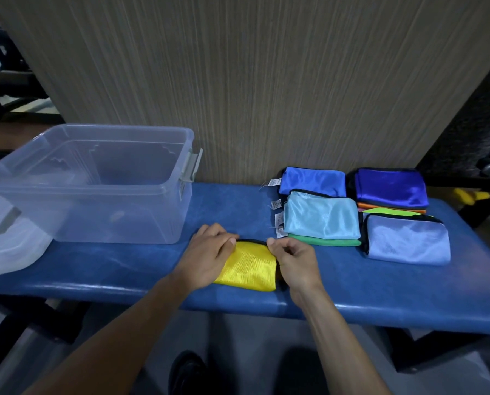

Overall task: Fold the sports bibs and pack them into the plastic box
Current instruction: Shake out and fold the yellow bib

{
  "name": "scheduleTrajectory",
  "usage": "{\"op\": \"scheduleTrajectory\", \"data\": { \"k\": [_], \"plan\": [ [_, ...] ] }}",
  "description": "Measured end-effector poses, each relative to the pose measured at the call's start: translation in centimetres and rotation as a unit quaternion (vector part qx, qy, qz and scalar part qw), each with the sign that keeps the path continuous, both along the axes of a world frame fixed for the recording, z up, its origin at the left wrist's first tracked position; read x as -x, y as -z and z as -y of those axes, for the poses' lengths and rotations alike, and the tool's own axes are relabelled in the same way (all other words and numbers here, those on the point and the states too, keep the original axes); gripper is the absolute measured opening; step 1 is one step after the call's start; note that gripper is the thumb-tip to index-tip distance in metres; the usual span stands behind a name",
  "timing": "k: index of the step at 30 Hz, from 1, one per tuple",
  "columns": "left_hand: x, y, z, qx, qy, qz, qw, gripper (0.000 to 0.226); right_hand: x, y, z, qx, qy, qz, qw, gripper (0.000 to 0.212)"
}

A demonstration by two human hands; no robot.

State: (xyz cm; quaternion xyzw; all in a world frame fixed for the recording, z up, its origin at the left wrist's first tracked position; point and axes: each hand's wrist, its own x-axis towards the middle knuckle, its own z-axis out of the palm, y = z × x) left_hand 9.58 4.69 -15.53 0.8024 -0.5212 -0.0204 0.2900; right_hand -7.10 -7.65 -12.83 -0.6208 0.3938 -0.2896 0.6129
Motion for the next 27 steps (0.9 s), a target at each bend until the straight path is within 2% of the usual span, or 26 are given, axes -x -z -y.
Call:
{"op": "scheduleTrajectory", "data": {
  "k": [3, 5, 8, 10, 13, 16, 18, 22, 24, 27],
  "plan": [
    [0.1, 0.0, 0.0, 0.000, -0.002, 0.012, 1.000, 0.059, 0.1, -0.5, 0.1, -0.021, -0.025, -0.033, 0.999, 0.035],
    [0.2, 0.1, 0.0, -0.003, -0.007, 0.013, 1.000, 0.057, 0.0, -1.0, -0.1, -0.027, -0.028, -0.063, 0.997, 0.035],
    [0.3, -0.1, 0.1, -0.009, -0.016, 0.015, 1.000, 0.055, -0.8, -1.4, -1.2, 0.047, 0.008, -0.104, 0.993, 0.024],
    [0.4, -0.2, 0.1, -0.006, -0.016, 0.018, 1.000, 0.052, -1.2, -0.8, -1.9, 0.109, 0.040, -0.092, 0.989, 0.019],
    [0.8, -0.6, -0.1, -0.012, -0.001, 0.005, 1.000, 0.050, -0.9, -0.2, -1.9, 0.154, 0.062, -0.041, 0.985, 0.013],
    [1.5, -1.5, 0.5, -0.010, 0.031, -0.036, 0.999, 0.050, -0.1, -1.0, -0.6, 0.212, 0.047, 0.003, 0.976, 0.012],
    [2.1, -2.8, 1.2, -0.016, 0.045, -0.087, 0.995, 0.041, 0.5, -2.2, 0.4, 0.251, 0.034, 0.014, 0.967, 0.011],
    [3.1, -6.1, 3.1, -0.036, 0.097, -0.133, 0.986, 0.033, 2.1, -4.2, 3.8, 0.258, 0.011, 0.022, 0.966, 0.013],
    [3.1, -7.7, 4.6, -0.014, 0.115, -0.135, 0.984, 0.034, 2.7, -5.2, 5.8, 0.240, 0.012, 0.022, 0.970, 0.013],
    [2.3, -8.9, 8.2, 0.040, 0.082, -0.179, 0.980, 0.030, 2.2, -6.9, 9.1, 0.236, 0.040, 0.029, 0.971, 0.014]
  ]
}}
